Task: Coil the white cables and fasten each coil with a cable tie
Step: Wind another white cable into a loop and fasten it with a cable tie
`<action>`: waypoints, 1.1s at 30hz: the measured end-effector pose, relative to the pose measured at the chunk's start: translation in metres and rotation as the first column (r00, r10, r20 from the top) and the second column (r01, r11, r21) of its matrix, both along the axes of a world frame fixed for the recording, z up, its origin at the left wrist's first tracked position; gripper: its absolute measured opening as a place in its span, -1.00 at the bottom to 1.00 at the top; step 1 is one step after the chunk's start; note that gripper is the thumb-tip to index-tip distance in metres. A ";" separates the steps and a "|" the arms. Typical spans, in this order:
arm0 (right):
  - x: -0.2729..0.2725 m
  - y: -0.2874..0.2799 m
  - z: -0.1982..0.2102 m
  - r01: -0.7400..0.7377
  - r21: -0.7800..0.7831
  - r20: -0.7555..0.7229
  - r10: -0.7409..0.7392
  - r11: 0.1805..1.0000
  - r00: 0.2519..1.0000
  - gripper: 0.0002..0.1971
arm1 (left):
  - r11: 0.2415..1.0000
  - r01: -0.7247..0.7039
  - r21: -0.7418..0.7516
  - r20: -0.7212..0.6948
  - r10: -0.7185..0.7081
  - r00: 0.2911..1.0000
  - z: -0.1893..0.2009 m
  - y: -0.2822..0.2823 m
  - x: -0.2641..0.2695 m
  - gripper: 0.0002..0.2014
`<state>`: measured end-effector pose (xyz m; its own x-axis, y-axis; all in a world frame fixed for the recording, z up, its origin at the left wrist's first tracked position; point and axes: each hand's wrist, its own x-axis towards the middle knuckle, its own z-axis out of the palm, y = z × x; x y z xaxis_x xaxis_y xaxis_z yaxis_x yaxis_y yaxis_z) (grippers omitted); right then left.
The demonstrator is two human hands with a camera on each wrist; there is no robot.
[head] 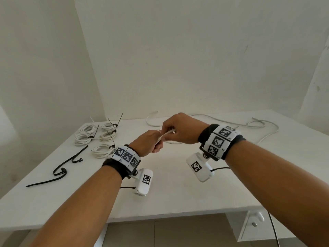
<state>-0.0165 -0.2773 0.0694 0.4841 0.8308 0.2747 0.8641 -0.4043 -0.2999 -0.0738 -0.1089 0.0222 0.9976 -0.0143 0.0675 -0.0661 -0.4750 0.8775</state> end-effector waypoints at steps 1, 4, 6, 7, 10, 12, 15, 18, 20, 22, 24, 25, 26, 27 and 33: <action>0.002 -0.002 0.003 0.005 0.046 -0.017 -0.004 0.999 1.000 -0.91 | 0.999 -0.003 -0.048 -0.018 0.002 1.000 -0.001 -0.001 -0.001 -0.60; 0.006 -0.007 0.010 0.012 0.170 -0.092 0.003 0.985 0.996 -0.90 | 0.969 0.024 -0.244 0.004 -0.023 1.000 -0.006 -0.004 -0.005 -0.49; 0.009 -0.009 0.012 0.009 0.228 -0.135 0.023 0.974 0.991 -0.91 | 0.921 0.048 -0.386 0.007 -0.049 0.999 -0.006 -0.007 -0.007 -0.43; 0.011 -0.010 0.013 0.007 0.250 -0.145 0.030 0.968 0.989 -0.91 | 0.906 0.064 -0.419 0.007 -0.068 0.998 -0.005 -0.009 -0.009 -0.43; 0.016 -0.012 0.012 -0.005 0.329 -0.172 0.065 0.944 0.983 -0.89 | 0.891 0.119 -0.438 0.040 -0.113 0.993 -0.001 -0.013 -0.012 -0.46; 0.020 -0.014 0.011 0.002 0.406 -0.201 0.087 0.914 0.976 -0.88 | 0.871 0.150 -0.468 0.074 -0.131 0.989 0.002 -0.014 -0.015 -0.51; 0.025 -0.015 0.003 0.053 0.470 -0.279 0.092 0.881 0.956 -0.84 | 0.835 0.177 -0.520 0.120 -0.134 0.984 0.007 -0.018 -0.018 -0.55; 0.025 -0.010 -0.007 0.099 0.520 -0.383 0.128 0.848 0.915 -0.76 | 0.810 0.208 -0.549 0.180 -0.128 0.975 0.016 -0.021 -0.018 -0.55; 0.023 -0.008 -0.011 0.119 0.548 -0.431 0.158 0.828 0.888 -0.73 | 0.780 0.247 -0.575 0.239 -0.128 0.963 0.025 -0.023 -0.017 -0.55; 0.022 -0.006 -0.016 0.128 0.547 -0.462 0.171 0.827 0.871 -0.65 | 0.726 0.293 -0.622 0.291 -0.133 0.948 0.033 -0.025 -0.016 -0.55; 0.022 -0.001 -0.023 0.132 0.490 -0.468 0.132 0.862 0.874 -0.62 | 0.672 0.332 -0.662 0.338 -0.127 0.932 0.041 -0.026 -0.014 -0.56; 0.021 0.002 -0.026 0.133 0.447 -0.469 0.105 0.885 0.877 -0.61 | 0.656 0.347 -0.670 0.361 -0.120 0.925 0.044 -0.026 -0.012 -0.58; 0.018 0.005 -0.029 0.136 0.402 -0.468 0.075 0.906 0.881 -0.60 | 0.654 0.352 -0.670 0.378 -0.107 0.919 0.046 -0.026 -0.011 -0.61; 0.016 0.007 -0.031 0.134 0.372 -0.469 0.061 0.918 0.881 -0.60 | 0.668 0.342 -0.660 0.387 -0.087 0.918 0.048 -0.026 -0.009 -0.64; 0.000 0.015 -0.035 0.068 0.170 -0.271 -0.020 0.983 0.962 -0.69 | 0.869 0.107 -0.482 0.406 0.113 0.907 0.044 -0.014 0.005 -0.69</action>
